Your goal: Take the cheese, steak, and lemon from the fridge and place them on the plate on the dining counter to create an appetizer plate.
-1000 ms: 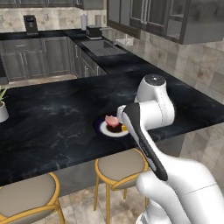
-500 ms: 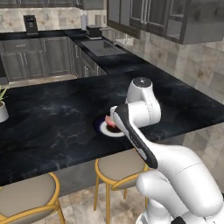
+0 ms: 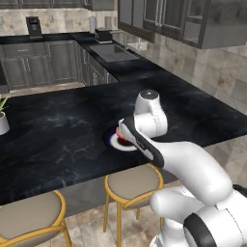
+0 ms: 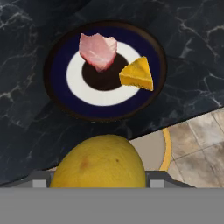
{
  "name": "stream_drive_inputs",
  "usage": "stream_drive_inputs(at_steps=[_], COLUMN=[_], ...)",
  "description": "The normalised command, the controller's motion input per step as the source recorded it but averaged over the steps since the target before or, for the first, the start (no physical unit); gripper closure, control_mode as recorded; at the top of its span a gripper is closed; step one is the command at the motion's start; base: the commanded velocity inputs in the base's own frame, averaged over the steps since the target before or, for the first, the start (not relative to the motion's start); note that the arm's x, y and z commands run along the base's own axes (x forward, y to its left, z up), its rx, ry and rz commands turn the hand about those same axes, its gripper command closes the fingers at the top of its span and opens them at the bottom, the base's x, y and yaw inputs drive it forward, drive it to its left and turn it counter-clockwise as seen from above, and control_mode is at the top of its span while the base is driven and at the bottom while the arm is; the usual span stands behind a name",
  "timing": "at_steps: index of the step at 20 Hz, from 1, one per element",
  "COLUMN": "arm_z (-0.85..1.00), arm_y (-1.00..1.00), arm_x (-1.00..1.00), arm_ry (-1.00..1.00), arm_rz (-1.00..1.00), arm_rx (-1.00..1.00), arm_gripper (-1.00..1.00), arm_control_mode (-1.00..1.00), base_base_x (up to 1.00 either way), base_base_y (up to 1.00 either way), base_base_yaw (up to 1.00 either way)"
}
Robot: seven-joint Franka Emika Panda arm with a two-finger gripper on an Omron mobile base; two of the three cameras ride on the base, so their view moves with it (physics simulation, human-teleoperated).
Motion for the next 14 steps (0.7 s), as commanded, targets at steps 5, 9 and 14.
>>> stream_drive_inputs(at_steps=[5,9,14], arm_z=[-0.36,-0.34,-0.35], arm_y=[0.03,0.09,0.10], arm_x=[0.51,0.51,0.53], arm_ry=[0.01,0.02,0.03], arm_rz=[0.00,0.00,-0.01], arm_rx=[0.00,0.00,0.00], arm_gripper=[1.00,1.00,1.00], arm_control_mode=[-1.00,-1.00,-1.00], base_base_x=[0.00,0.00,0.00], base_base_y=[0.00,0.00,0.00], base_base_yaw=[0.00,0.00,0.00])
